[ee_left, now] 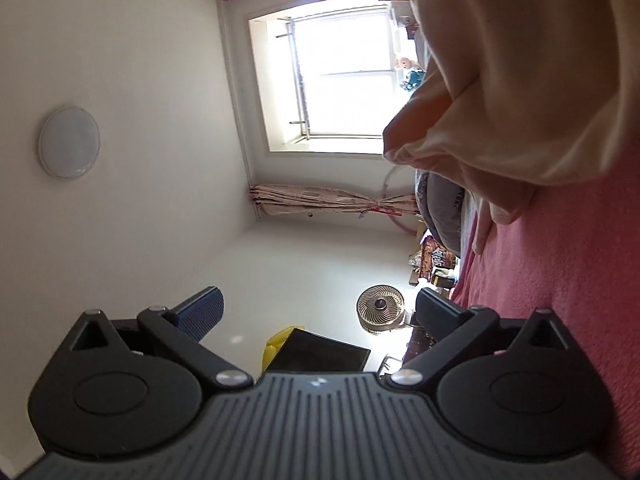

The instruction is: Fold clothes

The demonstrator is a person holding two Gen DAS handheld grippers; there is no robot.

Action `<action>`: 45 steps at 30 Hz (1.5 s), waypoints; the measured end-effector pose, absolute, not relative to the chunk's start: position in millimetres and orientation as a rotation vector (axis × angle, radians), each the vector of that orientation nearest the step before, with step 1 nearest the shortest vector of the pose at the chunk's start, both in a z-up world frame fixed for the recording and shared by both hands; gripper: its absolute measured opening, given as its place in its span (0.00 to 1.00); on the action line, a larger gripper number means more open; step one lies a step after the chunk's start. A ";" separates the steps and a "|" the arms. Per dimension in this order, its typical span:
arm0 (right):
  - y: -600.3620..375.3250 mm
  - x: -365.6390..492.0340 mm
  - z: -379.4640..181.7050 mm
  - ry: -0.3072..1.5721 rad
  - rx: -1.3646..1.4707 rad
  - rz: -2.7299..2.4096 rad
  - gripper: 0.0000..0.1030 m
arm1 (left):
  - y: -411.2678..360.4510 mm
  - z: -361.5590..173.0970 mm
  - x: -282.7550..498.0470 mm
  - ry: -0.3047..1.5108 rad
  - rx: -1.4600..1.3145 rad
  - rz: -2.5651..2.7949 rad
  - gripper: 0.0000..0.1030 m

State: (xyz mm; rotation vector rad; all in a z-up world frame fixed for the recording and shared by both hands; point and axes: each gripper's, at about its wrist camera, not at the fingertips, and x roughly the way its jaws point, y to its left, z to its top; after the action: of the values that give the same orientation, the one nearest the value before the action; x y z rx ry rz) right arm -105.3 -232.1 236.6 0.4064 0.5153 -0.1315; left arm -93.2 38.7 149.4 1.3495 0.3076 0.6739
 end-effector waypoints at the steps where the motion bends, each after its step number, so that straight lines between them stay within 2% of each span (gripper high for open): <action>1: -232.2 -105.4 236.4 0.515 0.407 -0.131 1.00 | 38.7 164.8 -91.0 0.361 1.301 0.628 1.00; 3: -232.1 -105.3 236.4 0.515 0.408 -0.131 1.00 | 38.6 195.5 -86.6 0.464 1.200 0.535 1.00; 6: -231.9 -105.2 236.3 0.514 0.408 -0.131 1.00 | 58.9 298.1 -78.7 0.718 0.677 0.169 1.00; 9: -233.8 -105.5 236.6 0.516 0.409 -0.131 1.00 | 116.8 347.1 -73.6 0.819 0.266 -0.049 1.00; 11: -233.9 -105.5 236.9 0.519 0.405 -0.133 1.00 | 113.5 336.7 -74.6 0.835 0.225 -0.023 1.00; 14: -232.8 -104.5 237.7 0.526 0.398 -0.135 1.00 | 87.8 309.1 -57.2 0.935 0.326 0.054 1.00; 19: -210.2 -100.1 257.6 0.561 0.208 -0.033 1.00 | 133.6 277.4 -50.7 0.936 0.175 0.009 1.00; 24: -142.7 -91.4 300.9 0.392 -0.061 0.234 1.00 | 175.7 262.6 -85.0 0.935 0.049 0.043 1.00; 28: -71.7 -46.5 315.7 0.475 -0.111 0.424 1.00 | 202.6 250.8 -116.3 0.905 -0.081 0.125 1.00; 30: -33.7 -28.0 312.3 0.549 -0.161 0.470 0.86 | 209.6 247.5 -124.1 0.905 -0.114 0.150 1.00; 31: -17.5 -22.7 306.7 0.596 -0.207 0.446 0.47 | 212.7 244.6 -129.1 0.905 -0.117 0.156 1.00; 32: -10.0 -23.0 303.1 0.617 -0.243 0.404 0.13 | 216.0 242.4 -133.9 0.904 -0.117 0.159 1.00; 33: -5.2 -25.1 300.2 0.628 -0.273 0.358 0.09 | 217.5 242.7 -137.1 0.898 -0.111 0.160 1.00; 37: -40.6 -64.3 312.4 0.557 -0.262 0.209 0.06 | 223.3 251.4 -148.0 0.861 -0.092 0.148 1.00; 42: -119.0 -127.4 330.2 0.550 -0.145 0.017 0.06 | 218.0 264.3 -147.2 0.810 -0.197 0.056 1.00; 45: -130.1 -140.4 339.8 0.556 -0.059 0.095 0.11 | 206.8 267.0 -148.3 0.741 -0.186 0.041 1.00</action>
State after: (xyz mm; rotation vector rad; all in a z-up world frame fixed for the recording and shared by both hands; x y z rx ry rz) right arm -140.4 -130.1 339.8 -0.0586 0.5555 0.0953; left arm -148.3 206.8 267.0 -0.1858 0.7412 0.0407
